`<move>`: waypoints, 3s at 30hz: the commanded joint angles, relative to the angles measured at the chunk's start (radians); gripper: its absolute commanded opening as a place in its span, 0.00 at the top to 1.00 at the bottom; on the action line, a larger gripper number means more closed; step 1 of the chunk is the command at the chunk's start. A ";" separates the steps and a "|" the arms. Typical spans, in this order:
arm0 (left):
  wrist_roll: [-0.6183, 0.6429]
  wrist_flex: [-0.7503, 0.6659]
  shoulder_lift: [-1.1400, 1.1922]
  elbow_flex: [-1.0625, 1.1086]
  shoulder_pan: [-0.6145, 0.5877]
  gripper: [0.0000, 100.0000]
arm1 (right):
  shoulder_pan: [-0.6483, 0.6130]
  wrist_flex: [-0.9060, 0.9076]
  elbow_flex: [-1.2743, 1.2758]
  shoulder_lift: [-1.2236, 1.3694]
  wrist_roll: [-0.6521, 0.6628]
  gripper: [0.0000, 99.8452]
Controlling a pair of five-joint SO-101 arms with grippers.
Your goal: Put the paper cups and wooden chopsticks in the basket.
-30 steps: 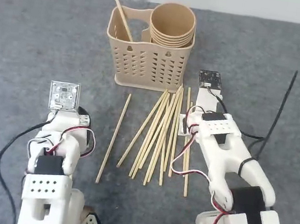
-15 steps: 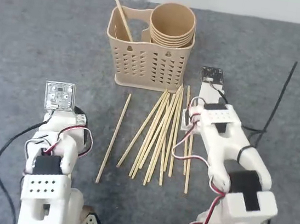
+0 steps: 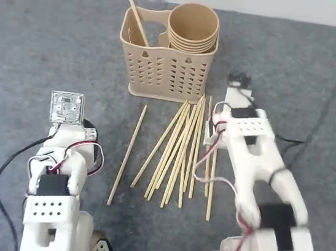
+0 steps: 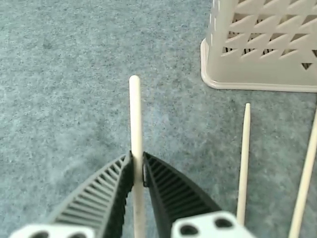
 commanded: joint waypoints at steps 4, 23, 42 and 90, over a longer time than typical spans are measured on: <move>0.000 -0.028 -0.028 -0.004 -0.011 0.99 | -0.008 0.054 -0.028 -0.558 0.012 0.99; -0.002 -0.028 -0.028 -0.001 -0.011 0.99 | -0.211 -0.862 -0.020 -0.796 0.011 0.99; -0.002 -0.068 -0.028 0.015 -0.011 0.99 | -0.323 -1.102 -0.736 0.142 0.249 0.99; 0.048 -0.100 -0.018 -0.005 -0.041 0.99 | -0.090 -0.102 0.137 -1.017 0.026 0.98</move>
